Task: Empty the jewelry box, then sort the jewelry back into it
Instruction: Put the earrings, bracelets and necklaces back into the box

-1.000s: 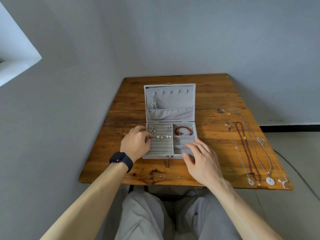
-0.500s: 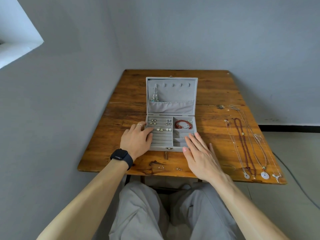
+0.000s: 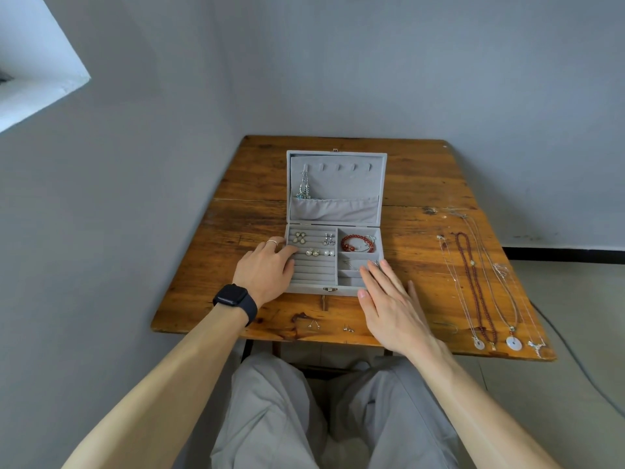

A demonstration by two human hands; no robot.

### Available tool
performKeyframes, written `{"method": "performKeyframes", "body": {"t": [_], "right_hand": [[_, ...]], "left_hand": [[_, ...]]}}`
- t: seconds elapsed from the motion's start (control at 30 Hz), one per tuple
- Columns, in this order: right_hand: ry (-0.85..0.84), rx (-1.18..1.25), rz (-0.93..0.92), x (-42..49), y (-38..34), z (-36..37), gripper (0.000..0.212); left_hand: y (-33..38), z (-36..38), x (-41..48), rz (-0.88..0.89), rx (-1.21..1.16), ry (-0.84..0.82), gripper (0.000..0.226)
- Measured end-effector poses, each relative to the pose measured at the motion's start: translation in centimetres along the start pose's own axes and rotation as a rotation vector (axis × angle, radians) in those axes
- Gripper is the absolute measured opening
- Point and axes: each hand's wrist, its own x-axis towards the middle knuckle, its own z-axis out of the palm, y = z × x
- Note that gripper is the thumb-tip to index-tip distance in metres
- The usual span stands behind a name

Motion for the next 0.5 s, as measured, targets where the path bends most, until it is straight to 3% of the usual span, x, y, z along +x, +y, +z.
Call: {"method": "performKeyframes", "body": {"t": [0.37, 0.5], "right_hand": [[-0.018, 0.015, 0.000, 0.0, -0.1, -0.6, 0.056], [0.088, 0.063, -0.014, -0.6, -0.6, -1.3, 0.055]], "left_hand": [[-0.1, -0.2, 0.1, -0.020, -0.072, -0.074, 0.041], [-0.2, -0.4, -1.8, -0.024, -0.177, 0.059, 0.040]]}}
